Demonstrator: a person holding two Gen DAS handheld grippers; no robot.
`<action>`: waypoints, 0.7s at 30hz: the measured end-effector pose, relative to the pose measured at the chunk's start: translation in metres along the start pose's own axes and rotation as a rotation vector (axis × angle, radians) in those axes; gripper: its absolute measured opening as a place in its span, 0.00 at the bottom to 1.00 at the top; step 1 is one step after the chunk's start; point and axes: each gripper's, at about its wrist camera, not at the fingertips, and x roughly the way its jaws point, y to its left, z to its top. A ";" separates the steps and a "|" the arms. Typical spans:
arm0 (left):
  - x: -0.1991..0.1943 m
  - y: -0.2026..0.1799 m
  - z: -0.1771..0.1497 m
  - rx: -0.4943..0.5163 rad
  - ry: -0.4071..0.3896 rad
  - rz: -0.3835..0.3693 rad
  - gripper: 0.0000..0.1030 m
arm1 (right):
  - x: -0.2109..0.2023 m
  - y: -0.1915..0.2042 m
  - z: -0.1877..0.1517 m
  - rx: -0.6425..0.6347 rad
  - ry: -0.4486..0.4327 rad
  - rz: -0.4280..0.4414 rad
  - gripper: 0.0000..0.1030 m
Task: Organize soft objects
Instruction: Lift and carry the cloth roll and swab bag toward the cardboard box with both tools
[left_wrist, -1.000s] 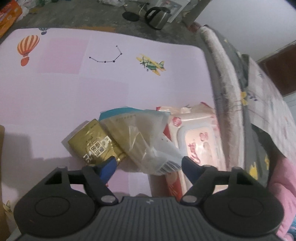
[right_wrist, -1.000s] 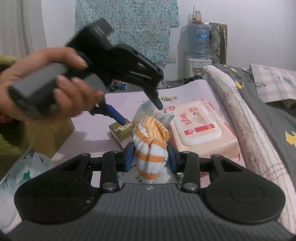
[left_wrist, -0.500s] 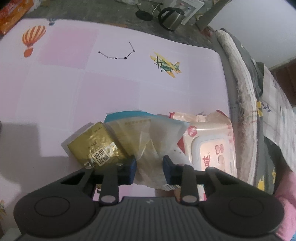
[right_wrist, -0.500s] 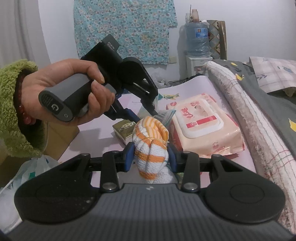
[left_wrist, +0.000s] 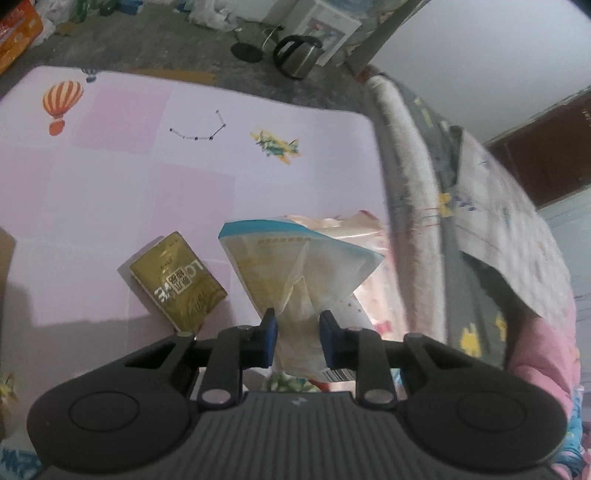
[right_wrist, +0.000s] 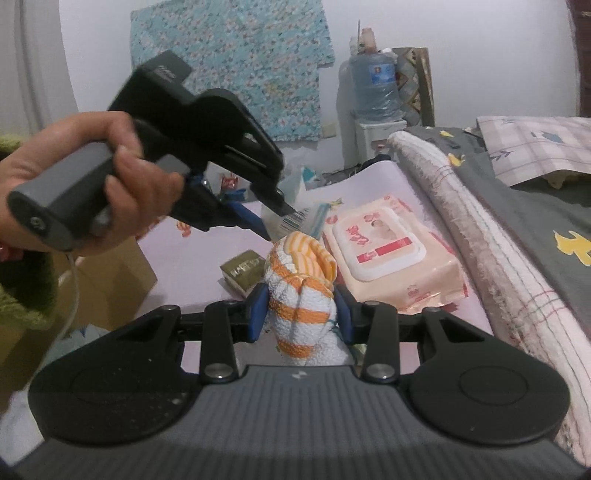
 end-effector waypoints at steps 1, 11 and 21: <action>-0.008 -0.001 -0.002 0.004 -0.012 -0.003 0.24 | -0.005 0.001 0.001 0.004 -0.008 0.001 0.36; -0.112 -0.009 -0.044 0.059 -0.141 -0.087 0.24 | -0.067 0.020 0.005 0.062 -0.088 0.038 0.36; -0.220 0.058 -0.086 0.034 -0.274 -0.140 0.24 | -0.106 0.050 0.001 0.154 -0.088 0.162 0.36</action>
